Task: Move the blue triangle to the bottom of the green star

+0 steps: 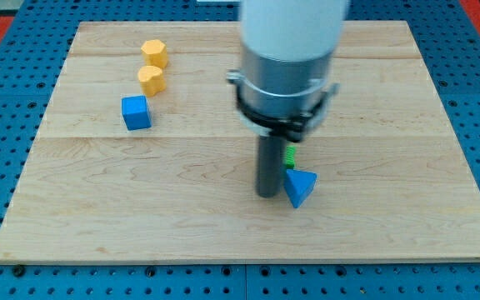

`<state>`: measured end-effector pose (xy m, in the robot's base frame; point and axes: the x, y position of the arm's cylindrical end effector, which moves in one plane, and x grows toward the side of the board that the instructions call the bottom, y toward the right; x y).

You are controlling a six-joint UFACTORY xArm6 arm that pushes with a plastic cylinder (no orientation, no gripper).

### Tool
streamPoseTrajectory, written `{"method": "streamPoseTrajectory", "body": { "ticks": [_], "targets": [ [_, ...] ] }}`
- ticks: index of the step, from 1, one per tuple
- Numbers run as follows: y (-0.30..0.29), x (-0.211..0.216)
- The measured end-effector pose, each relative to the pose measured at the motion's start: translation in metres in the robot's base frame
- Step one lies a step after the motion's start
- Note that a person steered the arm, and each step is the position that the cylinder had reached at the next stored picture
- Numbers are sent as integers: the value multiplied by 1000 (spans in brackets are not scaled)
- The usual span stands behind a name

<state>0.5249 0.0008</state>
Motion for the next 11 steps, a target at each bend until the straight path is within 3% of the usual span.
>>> {"method": "streamPoseTrajectory", "body": {
  "ticks": [1, 2, 3, 4, 5, 9, 11],
  "targets": [
    [-69, -4],
    [-11, 85],
    [78, 87],
    [110, 47],
    [100, 9],
    [71, 10],
    [104, -7]
  ]
}}
